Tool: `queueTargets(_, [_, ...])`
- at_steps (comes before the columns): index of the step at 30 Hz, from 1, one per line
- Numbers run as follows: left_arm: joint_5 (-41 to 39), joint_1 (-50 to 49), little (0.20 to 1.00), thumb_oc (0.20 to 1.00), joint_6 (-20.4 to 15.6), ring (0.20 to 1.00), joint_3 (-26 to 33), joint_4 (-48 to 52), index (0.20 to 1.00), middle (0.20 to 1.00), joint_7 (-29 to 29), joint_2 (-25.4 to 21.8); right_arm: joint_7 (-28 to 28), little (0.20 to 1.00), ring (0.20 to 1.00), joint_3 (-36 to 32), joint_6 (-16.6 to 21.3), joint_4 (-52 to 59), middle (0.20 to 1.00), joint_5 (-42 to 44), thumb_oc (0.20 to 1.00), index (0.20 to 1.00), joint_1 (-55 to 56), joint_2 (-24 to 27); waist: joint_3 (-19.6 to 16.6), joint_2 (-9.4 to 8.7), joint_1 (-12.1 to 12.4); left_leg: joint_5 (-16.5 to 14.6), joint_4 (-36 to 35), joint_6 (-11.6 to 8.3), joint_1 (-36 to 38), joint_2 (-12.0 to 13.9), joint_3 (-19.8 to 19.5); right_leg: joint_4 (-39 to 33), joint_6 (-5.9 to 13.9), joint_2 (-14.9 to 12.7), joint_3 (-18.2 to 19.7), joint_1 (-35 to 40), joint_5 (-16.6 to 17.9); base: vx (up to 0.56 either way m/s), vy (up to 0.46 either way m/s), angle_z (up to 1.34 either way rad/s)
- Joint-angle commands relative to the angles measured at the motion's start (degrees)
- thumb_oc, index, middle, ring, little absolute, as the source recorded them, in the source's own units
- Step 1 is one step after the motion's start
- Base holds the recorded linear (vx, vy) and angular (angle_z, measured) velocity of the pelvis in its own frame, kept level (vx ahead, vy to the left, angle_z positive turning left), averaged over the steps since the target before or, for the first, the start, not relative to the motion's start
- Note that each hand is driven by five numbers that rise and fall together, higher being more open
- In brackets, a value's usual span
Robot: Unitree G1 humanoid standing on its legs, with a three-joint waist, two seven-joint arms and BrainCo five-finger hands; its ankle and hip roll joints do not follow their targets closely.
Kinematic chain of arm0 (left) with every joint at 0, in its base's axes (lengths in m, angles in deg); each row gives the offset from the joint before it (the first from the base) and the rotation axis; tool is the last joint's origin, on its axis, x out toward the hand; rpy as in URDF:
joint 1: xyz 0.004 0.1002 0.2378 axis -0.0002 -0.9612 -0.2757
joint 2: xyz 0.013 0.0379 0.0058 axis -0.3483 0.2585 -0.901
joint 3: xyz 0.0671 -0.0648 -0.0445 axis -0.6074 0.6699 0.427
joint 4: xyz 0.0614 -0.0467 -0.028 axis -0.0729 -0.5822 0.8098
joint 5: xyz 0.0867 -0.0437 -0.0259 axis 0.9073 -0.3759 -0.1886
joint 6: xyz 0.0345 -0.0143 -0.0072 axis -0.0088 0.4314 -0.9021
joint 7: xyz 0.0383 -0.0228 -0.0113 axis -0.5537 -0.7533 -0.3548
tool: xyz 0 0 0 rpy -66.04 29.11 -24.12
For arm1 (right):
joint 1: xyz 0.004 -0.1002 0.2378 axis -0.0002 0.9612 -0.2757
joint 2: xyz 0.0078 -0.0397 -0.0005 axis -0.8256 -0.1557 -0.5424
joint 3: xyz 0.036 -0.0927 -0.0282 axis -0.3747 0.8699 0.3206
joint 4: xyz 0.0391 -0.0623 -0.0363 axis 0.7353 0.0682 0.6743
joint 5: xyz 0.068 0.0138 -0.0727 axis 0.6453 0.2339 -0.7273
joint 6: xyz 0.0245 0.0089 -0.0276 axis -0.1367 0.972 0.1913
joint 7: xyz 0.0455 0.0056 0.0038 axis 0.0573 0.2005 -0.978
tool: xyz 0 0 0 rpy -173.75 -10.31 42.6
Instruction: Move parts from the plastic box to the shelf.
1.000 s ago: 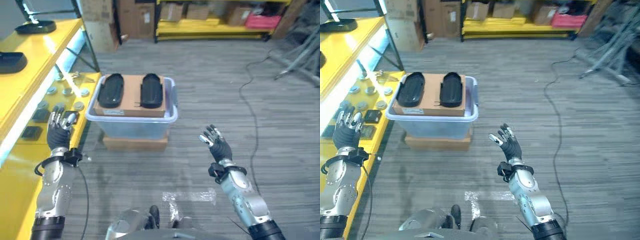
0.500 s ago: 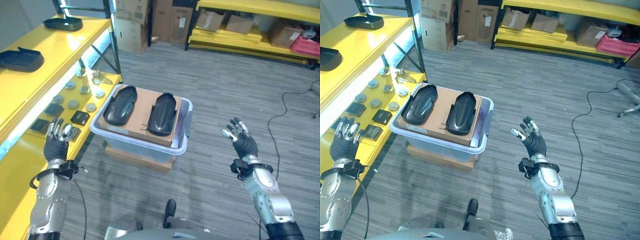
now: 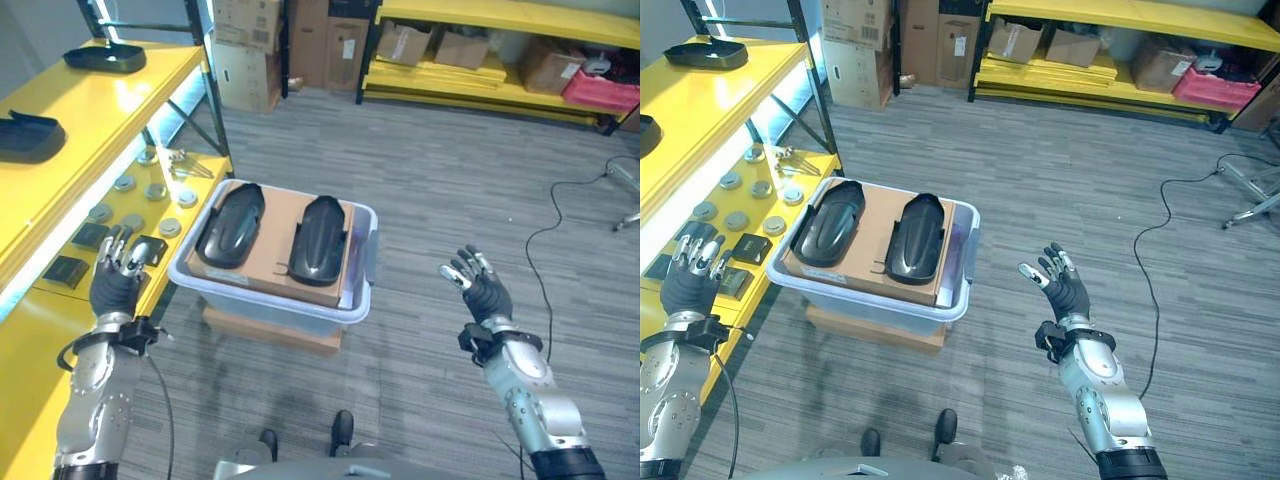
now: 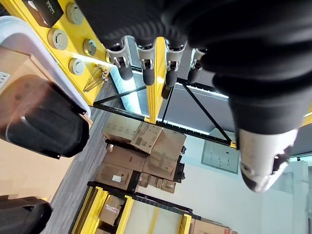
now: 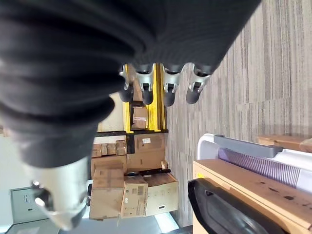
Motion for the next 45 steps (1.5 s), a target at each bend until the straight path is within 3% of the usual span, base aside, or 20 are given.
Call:
queueTargets(1, [0.53,1.62,1.0,1.0,-2.05,1.0,1.14,0.41,1.0,1.0,0.74,-3.63,-0.36,1.0,1.0,0.28,2.2,1.67,1.0,0.52,1.0,1.0,-1.69,1.27,-2.71,-0.32,0.84,0.39,0.16,-1.72,-4.51,0.93,1.01,1.8,6.77,-3.56,-0.26,2.85,-6.87,0.0,0.0,0.0])
queueTargets(10, [0.87,2.02,1.0,1.0,-1.89,1.0,1.5,-0.14,1.0,1.0,1.4,-4.45,-2.44,1.0,1.0,0.68,3.01,0.98,1.0,0.86,1.0,1.0,-3.3,1.41,-1.78,0.32,1.13,-1.75,4.74,-0.71,-5.5,-0.04,0.27,6.25,7.26,-5.05,1.1,2.21,-8.56,0.07,0.067,-0.07])
queueTargets(12, [1.56,2.96,1.0,1.0,-1.38,1.0,1.14,-0.06,1.0,1.0,2.75,-5.34,-3.67,1.0,1.0,0.89,3.38,1.68,1.0,0.8,1.0,1.0,-3.62,0.98,-1.2,0.92,1.14,-2.24,6.02,0.78,-6.33,-0.85,-0.56,13.05,7.38,-5.52,1.16,0.67,-11.4,0.13,0.125,0.0])
queueTargets(13, [1.39,3.23,1.0,1.0,-0.66,1.0,0.81,0.15,1.0,1.0,3.48,-5.96,-4.55,1.0,1.0,1.62,4.23,2.07,1.0,0.16,1.0,1.0,-3.67,0.03,0.24,1.58,1.01,-2.67,6.96,2.95,-6.57,-2.03,-2.41,25.53,8.75,-6.75,2.32,-5.09,-9.06,0.13,0.088,-0.04])
queueTargets(14, [1.44,2.85,1.0,1.0,-0.96,1.0,0.51,0.07,1.0,1.0,3.74,-6.2,-5.25,1.0,1.0,2.22,4.26,2.68,1.0,-0.27,1.0,1.0,-3.69,-0.56,1.43,1.94,0.79,-3.16,7.87,4.09,-6.7,-2.52,-2.64,32.58,8.87,-6.97,3.27,-9.43,-7.33,0.13,0.013,-0.27])
queueTargets(15, [0.84,2.28,1.0,1.0,-1.66,1.0,0.69,-0.06,1.0,1.0,3.69,-6.3,-4.36,1.0,1.0,2.04,4.32,2.87,1.0,-0.72,1.0,1.0,-3.54,-0.87,2.29,1.72,0.58,-3.97,8.82,4.16,-6.97,-3.24,-2.39,32.05,8.85,-7.01,3.56,-12.19,-5.95,0.21,-0.17,-0.13])
queueTargets(17, [-3.99,1.48,1.0,1.0,-2.56,1.0,1.76,-0.05,1.0,1.0,3.69,-6.51,-1.37,1.0,1.0,0.79,4.48,3.19,1.0,-1.84,1.0,1.0,-2.46,-1.08,3.13,0.85,-0.34,-6.77,10.7,2.88,-6.53,-3.71,-2.48,12.67,8.3,-6.55,4.74,-11.01,-4.97,0.28,-0.331,-0.16])
queueTargets(18, [-5.1,1.58,1.0,1.0,-3.04,1.0,1.8,-0.25,1.0,1.0,4.06,-6.45,-0.5,1.0,1.0,-0.07,4.49,3.51,1.0,-1.66,1.0,1.0,-1.58,-0.86,3.32,0.52,-1.04,-7.64,11.34,2.72,-6.36,-3.61,-3.31,8.2,8.32,-5.98,6.67,-10.59,-4.69,0.34,-0.408,-0.04])
queueTargets(21, [-7.65,1.38,1.0,1.0,-4.34,1.0,0.32,-2.04,1.0,1.0,3.38,-4.56,2.72,1.0,1.0,-2.26,4.68,1.55,1.0,-0.05,1.0,1.0,-0.33,0.96,2.52,-0.88,-2.03,-7.16,11.19,0.43,-5.2,-0.34,-1.84,7.4,8.4,-4.8,4.74,-6.06,-5.01,0.3,-0.336,0.38])
queueTargets(23, [-7.52,1.81,1.0,1.0,-4.74,1.0,-0.86,-2.1,1.0,1.0,2.82,-3.31,2.81,1.0,1.0,-3.31,4.58,1.31,1.0,0.74,1.0,1.0,0.48,2.67,2.04,-1.88,-2.32,-6.25,12.5,-1.2,-5.81,3.39,0.27,7.03,6.98,-4.06,2.88,-3.17,-5.96,0.21,-0.288,0.42])
queueTargets(27, [-7.25,0.83,1.0,1.0,-4.05,1.0,-1.09,-2.01,1.0,1.0,3.07,-1.66,3.9,1.0,1.0,-3.9,4.25,0.58,1.0,1.44,1.0,1.0,1.1,3.66,1.65,-2.33,-2.25,-5.09,17.1,-2.88,-6.86,6.4,1.21,6.44,5.14,-3.3,1.24,-1.0,-7.6,0.15,-0.189,0.26])
queueTargets(30, [-7.13,0.82,1.0,1.0,-4.11,1.0,-1.55,-2.53,1.0,1.0,2.71,-1.29,3.86,1.0,1.0,-3.22,3.86,-0.02,1.0,1.27,1.0,1.0,0.41,4.66,2.11,-2.21,-1.91,-0.44,27.43,-3.99,-11.45,7.16,-0.1,4.96,3.21,-2.18,1.51,1.03,-8.12,0.1,-0.048,0.16])
queueTargets(32, [-6.7,1.52,1.0,1.0,-3.35,1.0,-1.88,-3.33,1.0,1.0,3.52,-0.91,2.3,1.0,1.0,-2.74,5.22,-1.31,1.0,-0.46,1.0,1.0,0.93,4.1,2.64,-0.79,-2.15,3.68,18.58,-5.34,-12.93,8.35,2.91,3.68,3.33,-1.98,-0.73,2.91,-8.16,0.2,0.219,0.22])
queueTargets(33, [-6.42,2.56,1.0,1.0,-3.9,1.0,-2.84,-4.9,1.0,1.0,3.24,-1.13,0.46,1.0,1.0,-1.63,5.04,-1.43,1.0,-2.95,1.0,1.0,0.56,3.55,3.49,0.28,-2.63,7.51,14.5,-5.67,-13.82,9.28,3.3,4.54,3.4,-3.17,-0.98,3.97,-8.67,0.23,0.352,0.39])
queueTargets(35, [-5.97,2.46,1.0,1.0,-4.28,1.0,-2.67,-5.04,1.0,1.0,2.95,-1.57,-0.35,1.0,1.0,-1.43,5.31,-0.83,1.0,-4.22,1.0,1.0,0.86,3.58,3.35,0.41,-2.29,3.63,11.55,-4.43,-11.97,7.61,2.28,5.59,4.4,-4.42,-0.78,3.45,-9.02,0.14,0.246,0.26])
queueTargets(37, [-5.95,1.7,1.0,1.0,-3.24,1.0,-1.84,-3.26,1.0,1.0,2.99,-2.3,-2.16,1.0,1.0,-2.39,6.69,-0.15,1.0,-6.51,1.0,1.0,2.57,3.42,3.06,0.53,-1.99,2.09,9.39,-4.3,-10.33,6.21,1.81,6.03,5.35,-5.38,-1.53,2.72,-8.63,0.1,0.164,-0.27])
queueTargets(43, [-5.74,-0.14,1.0,1.0,-1.14,1.0,-0.84,-0.61,1.0,1.0,4.84,-3.61,-8.95,1.0,1.0,-4.59,10.32,-4.7,1.0,-12.06,1.0,1.0,0.61,3.32,3.15,1.63,-0.25,0.5,7.59,-3.93,-8.23,4.67,1.27,6.49,7.08,-7.19,-2.32,2.4,-8.04,0.13,0.097,0.13])
queueTargets(44, [-6.0,0.41,1.0,1.0,-0.12,1.0,-1.56,-0.12,1.0,1.0,5.39,-4.33,-13.55,1.0,1.0,-5.51,11.54,-8.87,1.0,-15.5,1.0,1.0,-4.14,4.65,3.78,2.33,1.05,0.27,8.15,-3.82,-9.39,4.51,0.7,6.63,7.57,-7.83,-3.02,1.37,-7.48,0.06,0.044,0.25])
queueTargets(45, [-6.11,0.7,1.0,1.0,-0.15,1.0,-1.81,-0.25,1.0,1.0,5.55,-4.53,-14.51,1.0,1.0,-5.8,11.55,-10.19,1.0,-16.22,1.0,1.0,-5.54,4.97,4.04,2.5,1.35,0.27,8.37,-3.87,-9.86,4.48,0.47,6.7,7.67,-7.97,-3.17,1.08,-7.4,0.02,0.032,0.14])
